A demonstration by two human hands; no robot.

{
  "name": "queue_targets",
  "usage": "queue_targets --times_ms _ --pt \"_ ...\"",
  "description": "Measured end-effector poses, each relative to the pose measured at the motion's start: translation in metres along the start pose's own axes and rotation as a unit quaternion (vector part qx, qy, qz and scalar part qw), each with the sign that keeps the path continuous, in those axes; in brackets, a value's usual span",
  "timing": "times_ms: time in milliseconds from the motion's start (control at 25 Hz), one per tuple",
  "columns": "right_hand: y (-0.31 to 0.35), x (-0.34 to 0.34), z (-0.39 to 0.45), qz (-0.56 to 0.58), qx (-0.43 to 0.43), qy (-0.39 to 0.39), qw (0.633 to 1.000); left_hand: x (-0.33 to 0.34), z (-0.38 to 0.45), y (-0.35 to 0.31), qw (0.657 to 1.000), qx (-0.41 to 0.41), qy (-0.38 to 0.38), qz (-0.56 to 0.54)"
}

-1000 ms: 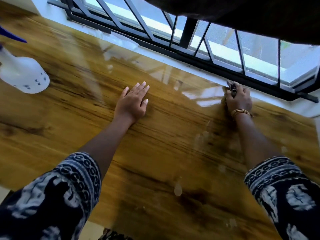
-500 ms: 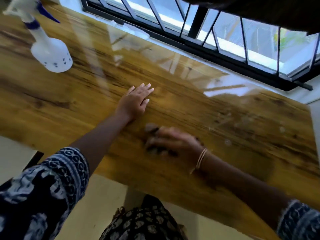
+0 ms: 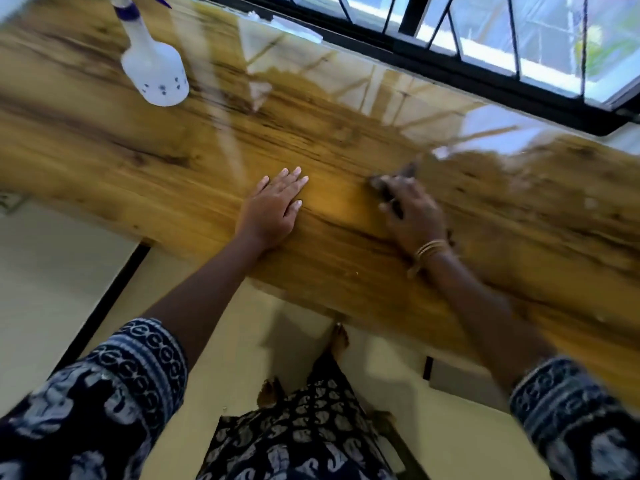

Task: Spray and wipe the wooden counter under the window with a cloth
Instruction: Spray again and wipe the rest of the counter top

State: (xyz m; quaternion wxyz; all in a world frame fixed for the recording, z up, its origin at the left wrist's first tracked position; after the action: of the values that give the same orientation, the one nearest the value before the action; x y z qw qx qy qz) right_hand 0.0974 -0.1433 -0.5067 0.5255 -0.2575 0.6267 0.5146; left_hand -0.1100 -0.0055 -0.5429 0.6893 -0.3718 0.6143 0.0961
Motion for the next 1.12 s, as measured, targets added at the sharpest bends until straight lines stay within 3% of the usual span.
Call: queue_targets --times_ms 120,240,320,400,480,520,600,760,840,920,1120 --pt "0.113 0.053 -0.088 -0.014 -0.165 0.070 0.984 0.001 -0.024 0.002 1.000 0.002 -0.010 0.006" --pt "0.130 0.061 -0.122 -0.017 -0.256 0.138 0.957 0.002 -0.040 0.005 1.000 -0.001 -0.016 0.005" --pt "0.077 0.034 -0.106 -0.009 -0.161 0.092 0.983 0.002 -0.050 0.006 1.000 0.001 -0.019 0.002" --pt "-0.006 -0.004 -0.092 -0.010 0.028 0.013 0.999 0.002 -0.060 0.008 1.000 0.006 -0.023 0.002" --pt "-0.060 -0.029 -0.096 -0.011 0.204 -0.036 0.978 0.002 -0.070 0.009 1.000 0.004 -0.026 0.005" --pt "-0.059 -0.028 -0.098 -0.012 0.247 -0.051 0.968 0.002 -0.074 0.009 1.000 0.000 -0.026 0.009" --pt "-0.011 -0.012 -0.096 -0.022 0.229 -0.065 0.971 0.003 -0.079 0.008 1.000 -0.003 -0.022 0.018" --pt "0.141 0.063 -0.101 -0.040 0.049 -0.009 0.998 0.003 -0.079 0.009 0.999 -0.005 -0.013 0.032" --pt "0.175 0.083 -0.111 -0.038 -0.006 0.018 0.999 0.004 -0.078 0.009 0.999 0.000 -0.002 0.041" --pt "0.152 0.069 -0.110 -0.039 -0.004 0.002 0.999 0.004 -0.079 0.009 0.999 -0.002 -0.003 0.044" --pt "-0.023 -0.006 -0.154 -0.039 0.252 -0.086 0.963 0.001 -0.082 0.008 0.999 -0.001 -0.009 0.045"
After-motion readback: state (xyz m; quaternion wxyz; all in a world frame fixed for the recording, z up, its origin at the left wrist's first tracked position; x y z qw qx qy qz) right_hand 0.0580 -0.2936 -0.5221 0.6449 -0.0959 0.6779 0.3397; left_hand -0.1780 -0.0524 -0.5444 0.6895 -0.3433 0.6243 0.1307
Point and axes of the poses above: each hand's wrist, its own z-axis towards the middle knuckle, its own x-axis out of the palm, y = z × x, the point moved 8 cm from there along z, towards the middle knuckle, and after that the axes turned 6 degrees about y, right-handed, at the moved point
